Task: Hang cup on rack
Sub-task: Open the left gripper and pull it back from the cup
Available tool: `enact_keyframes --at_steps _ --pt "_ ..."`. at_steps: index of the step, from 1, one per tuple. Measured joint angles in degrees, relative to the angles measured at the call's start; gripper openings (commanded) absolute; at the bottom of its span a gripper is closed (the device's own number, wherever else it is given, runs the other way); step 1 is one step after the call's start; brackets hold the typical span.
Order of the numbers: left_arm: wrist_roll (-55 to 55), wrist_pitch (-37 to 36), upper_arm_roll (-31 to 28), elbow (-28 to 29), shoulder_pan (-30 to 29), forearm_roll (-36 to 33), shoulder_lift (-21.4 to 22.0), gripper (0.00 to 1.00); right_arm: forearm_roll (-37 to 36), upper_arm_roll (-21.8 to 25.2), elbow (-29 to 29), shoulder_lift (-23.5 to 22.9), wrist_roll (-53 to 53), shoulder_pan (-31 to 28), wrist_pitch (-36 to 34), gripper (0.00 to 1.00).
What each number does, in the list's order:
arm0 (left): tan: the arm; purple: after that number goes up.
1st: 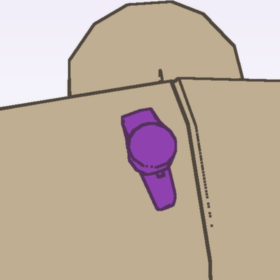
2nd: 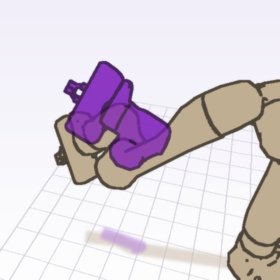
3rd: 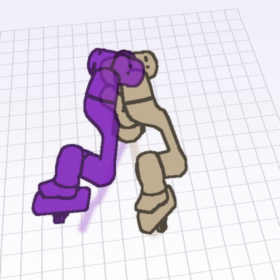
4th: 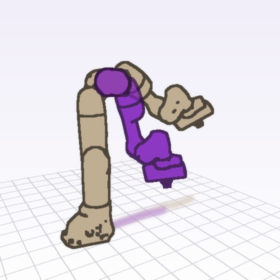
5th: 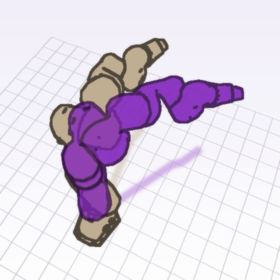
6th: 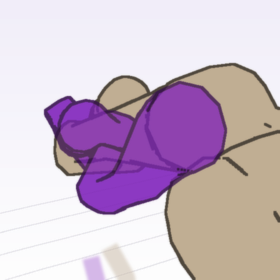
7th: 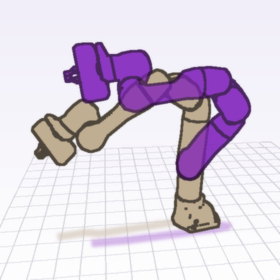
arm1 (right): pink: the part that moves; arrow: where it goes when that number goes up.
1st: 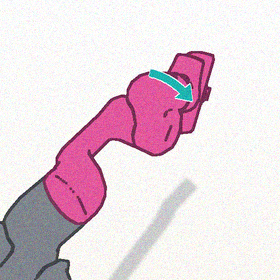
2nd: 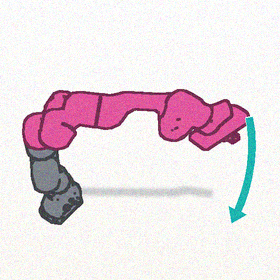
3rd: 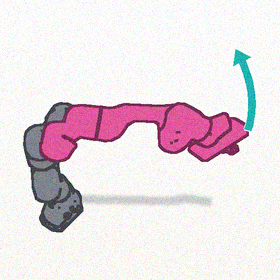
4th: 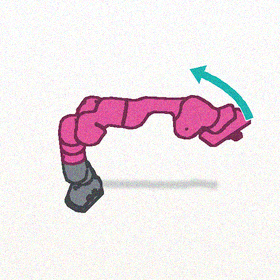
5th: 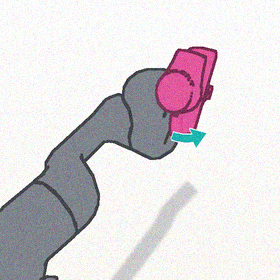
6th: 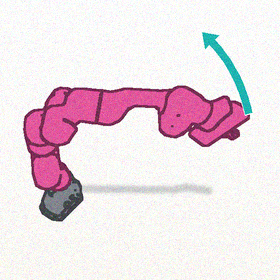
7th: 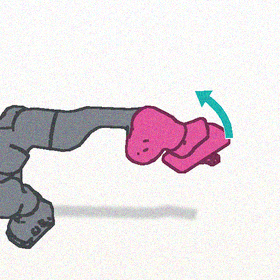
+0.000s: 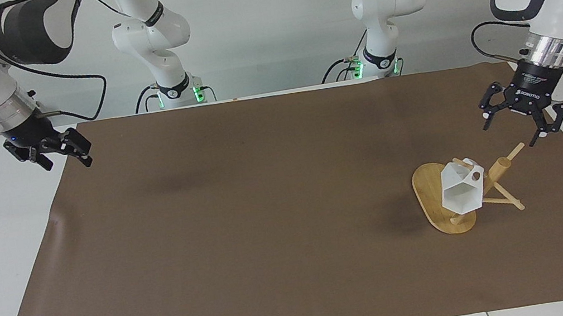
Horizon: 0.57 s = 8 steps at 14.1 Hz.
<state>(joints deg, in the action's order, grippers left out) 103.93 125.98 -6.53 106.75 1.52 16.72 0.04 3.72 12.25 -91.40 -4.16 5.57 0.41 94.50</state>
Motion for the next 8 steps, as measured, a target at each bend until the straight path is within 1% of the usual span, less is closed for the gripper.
enact_keyframes --at_steps 3,6,8 --pt "-15.68 -4.59 -0.09 -3.49 0.25 -3.91 0.09 1.0 -0.01 -1.23 1.86 0.06 -0.43 0.06 -2.19 1.0" --pt "-30.72 -8.93 -0.14 -7.07 0.37 -4.94 0.2 1.0 -0.02 -3.41 3.9 0.16 -1.91 0.18 -3.94 1.0" --pt "-41.41 -11.43 -0.1 -9.41 0.45 -7.11 0.29 1.0 -0.02 -4.78 5.12 0.35 -2.02 0.24 -5.05 1.0"
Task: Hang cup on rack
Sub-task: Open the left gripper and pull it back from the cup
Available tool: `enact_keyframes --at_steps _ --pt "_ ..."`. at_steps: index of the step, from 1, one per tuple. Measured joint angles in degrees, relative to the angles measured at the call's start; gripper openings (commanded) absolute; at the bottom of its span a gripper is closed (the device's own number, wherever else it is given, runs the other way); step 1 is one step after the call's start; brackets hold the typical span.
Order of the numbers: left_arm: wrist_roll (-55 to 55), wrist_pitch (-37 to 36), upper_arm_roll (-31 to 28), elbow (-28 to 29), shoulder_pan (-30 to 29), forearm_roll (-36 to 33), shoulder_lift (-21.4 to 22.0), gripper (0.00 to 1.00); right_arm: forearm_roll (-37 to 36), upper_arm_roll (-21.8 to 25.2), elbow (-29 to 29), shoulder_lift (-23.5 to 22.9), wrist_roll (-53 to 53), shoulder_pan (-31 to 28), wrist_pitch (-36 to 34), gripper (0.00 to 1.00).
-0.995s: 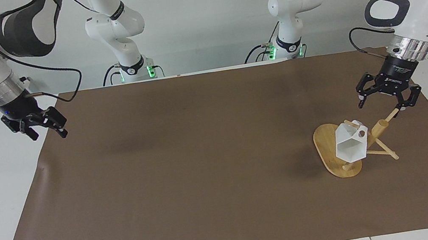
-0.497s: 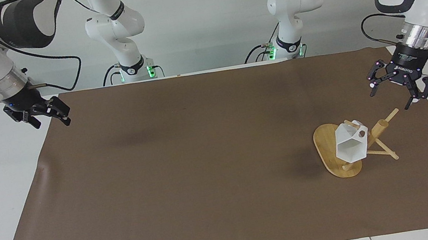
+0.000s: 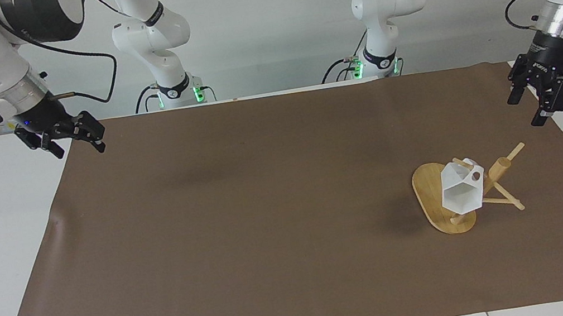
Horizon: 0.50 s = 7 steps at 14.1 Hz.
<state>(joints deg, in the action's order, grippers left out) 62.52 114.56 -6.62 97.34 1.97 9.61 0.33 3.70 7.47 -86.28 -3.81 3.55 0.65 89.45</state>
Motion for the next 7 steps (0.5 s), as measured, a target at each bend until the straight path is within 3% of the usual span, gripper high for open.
enact_keyframes --at_steps 7 --pt "-34.24 -7.29 2.81 -1.61 0.21 -5.15 0.38 1.0 0.0 -1.97 0.5 1.98 -0.02 0.5 -3.05 1.0"
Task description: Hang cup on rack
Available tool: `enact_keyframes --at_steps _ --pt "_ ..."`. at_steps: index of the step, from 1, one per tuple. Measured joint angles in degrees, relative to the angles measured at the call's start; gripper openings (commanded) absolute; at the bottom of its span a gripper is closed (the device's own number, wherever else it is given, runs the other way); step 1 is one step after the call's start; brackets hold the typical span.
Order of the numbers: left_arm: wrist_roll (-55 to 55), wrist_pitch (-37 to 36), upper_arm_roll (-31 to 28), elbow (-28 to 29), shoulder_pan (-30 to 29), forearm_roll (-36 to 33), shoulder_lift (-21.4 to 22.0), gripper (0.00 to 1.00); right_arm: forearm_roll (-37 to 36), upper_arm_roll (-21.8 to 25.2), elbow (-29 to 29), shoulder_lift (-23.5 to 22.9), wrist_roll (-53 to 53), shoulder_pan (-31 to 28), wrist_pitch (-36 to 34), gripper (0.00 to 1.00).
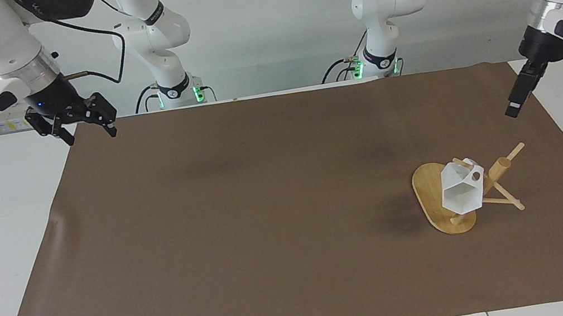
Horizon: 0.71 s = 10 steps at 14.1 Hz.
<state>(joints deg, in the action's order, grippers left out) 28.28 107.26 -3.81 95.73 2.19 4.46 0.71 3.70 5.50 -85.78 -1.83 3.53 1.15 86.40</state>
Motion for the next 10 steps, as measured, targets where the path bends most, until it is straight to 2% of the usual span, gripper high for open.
enact_keyframes --at_steps 3,6,10 --pt "-11.49 -6.92 1.62 -3.1 -0.01 -0.25 0.25 1.0 0.0 -0.12 0.01 0.03 0.0 0.0 -0.83 1.0" --pt "-21.08 -12.73 3.01 -4.09 -0.02 -0.56 0.36 1.0 0.0 -0.35 0.02 0.07 0.0 0.0 -6.12 1.0" --pt "-26.37 -19.95 6.05 -6.11 -0.26 -3.99 0.36 1.0 0.0 -0.45 0.2 0.15 0.0 -0.04 -7.77 1.0"
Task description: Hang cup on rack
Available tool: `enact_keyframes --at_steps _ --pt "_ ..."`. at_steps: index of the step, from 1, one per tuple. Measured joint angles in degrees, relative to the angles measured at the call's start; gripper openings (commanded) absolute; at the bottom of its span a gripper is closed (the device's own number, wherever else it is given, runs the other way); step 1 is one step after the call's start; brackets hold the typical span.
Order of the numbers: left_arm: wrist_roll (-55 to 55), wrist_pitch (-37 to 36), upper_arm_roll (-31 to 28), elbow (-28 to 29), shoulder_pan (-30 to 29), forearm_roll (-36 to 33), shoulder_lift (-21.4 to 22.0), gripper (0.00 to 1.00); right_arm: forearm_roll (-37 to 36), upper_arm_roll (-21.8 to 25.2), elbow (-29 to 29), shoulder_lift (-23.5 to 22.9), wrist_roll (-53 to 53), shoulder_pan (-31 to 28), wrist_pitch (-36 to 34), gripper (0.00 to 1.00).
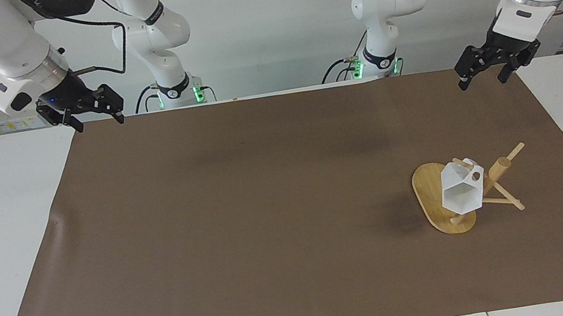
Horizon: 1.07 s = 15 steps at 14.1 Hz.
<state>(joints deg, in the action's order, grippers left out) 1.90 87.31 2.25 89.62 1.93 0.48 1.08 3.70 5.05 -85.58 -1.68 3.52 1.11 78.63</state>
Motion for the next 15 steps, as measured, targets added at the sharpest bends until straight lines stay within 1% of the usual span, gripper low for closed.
enact_keyframes --at_steps 2,4,6,8,11,15 --pt "-0.04 -2.17 1.2 -2.0 -0.05 -0.29 0.04 1.0 -0.02 0.2 0.04 0.09 -0.01 -0.05 0.36 1.0" --pt "-0.09 -2.16 1.34 -1.97 -0.07 -0.29 0.05 1.0 -0.02 0.65 0.01 0.12 -0.01 -0.07 3.01 1.0" --pt "-0.09 -0.91 1.34 -1.33 -0.11 -0.11 0.04 1.0 -0.02 1.19 -0.2 0.12 -0.01 -0.1 6.84 1.0" --pt "-0.11 1.7 1.34 -0.9 -0.16 1.14 0.04 1.0 -0.02 1.48 -0.83 0.13 -0.01 -0.11 8.54 1.0" --pt "-0.63 2.1 1.34 -0.78 -0.17 1.43 0.05 1.0 -0.02 1.55 -3.1 0.3 -0.01 -0.12 13.05 1.0" --pt "-2.08 2.11 1.31 -0.77 -0.18 1.42 0.08 1.0 -0.02 1.57 -4.91 0.91 -0.01 -0.13 16.88 1.0"
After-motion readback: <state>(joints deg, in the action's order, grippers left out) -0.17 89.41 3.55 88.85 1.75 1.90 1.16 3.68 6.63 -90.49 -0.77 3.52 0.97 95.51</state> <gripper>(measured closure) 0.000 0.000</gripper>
